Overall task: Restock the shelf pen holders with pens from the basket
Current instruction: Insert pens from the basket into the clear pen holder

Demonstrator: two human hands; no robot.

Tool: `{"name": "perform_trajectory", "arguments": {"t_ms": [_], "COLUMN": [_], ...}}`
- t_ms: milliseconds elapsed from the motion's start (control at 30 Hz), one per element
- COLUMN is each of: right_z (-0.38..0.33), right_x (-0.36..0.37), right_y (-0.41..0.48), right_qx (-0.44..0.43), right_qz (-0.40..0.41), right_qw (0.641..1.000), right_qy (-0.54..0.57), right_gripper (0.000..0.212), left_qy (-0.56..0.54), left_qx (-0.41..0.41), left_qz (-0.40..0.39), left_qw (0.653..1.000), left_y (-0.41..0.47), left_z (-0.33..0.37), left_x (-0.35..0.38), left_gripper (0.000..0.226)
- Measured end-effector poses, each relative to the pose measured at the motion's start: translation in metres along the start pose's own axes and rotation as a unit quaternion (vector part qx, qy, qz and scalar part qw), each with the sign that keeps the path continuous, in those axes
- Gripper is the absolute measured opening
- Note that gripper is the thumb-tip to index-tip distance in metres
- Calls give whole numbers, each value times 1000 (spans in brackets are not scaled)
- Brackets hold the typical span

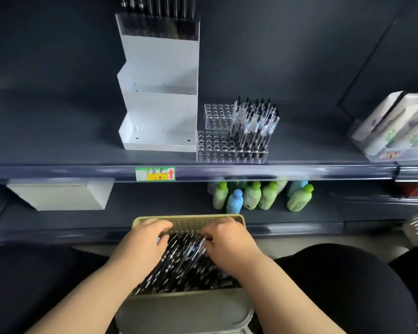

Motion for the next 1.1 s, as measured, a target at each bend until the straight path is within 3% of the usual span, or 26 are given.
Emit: {"name": "perform_trajectory", "arguments": {"t_ms": [167,267,533,733,900,1100], "right_z": [29,46,38,46,68,83], "right_x": [82,102,123,132,148,166], "right_y": [-20,-23,1,19,23,23], "right_qx": [114,156,152,225,330,406], "right_qz": [-151,-181,-143,-116,-121,-141], "right_qw": [982,971,978,965,930,887], "right_qy": [3,11,25,69,109,168], "right_gripper": [27,32,28,29,38,39], "left_qy": [6,32,123,121,113,59], "left_qx": [-45,-58,-79,-62,-96,-143], "left_qz": [-30,-57,-96,-160,-206,-195], "left_qw": [999,996,985,978,967,969], "left_y": [-10,-9,1,8,10,18], "left_z": [-35,-46,-53,-45,-42,-48], "left_x": [37,54,87,132,161,168], "left_gripper": [29,31,31,27,29,32]}}
Point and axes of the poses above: each hand's wrist, its own y-axis towards the middle knuckle, its own x-axis out of the palm, z = x × y, the point moved 10 cm from there along y, towards the middle knuckle, and after that the axes turned 4 degrees about z, right-handed, at the moved point
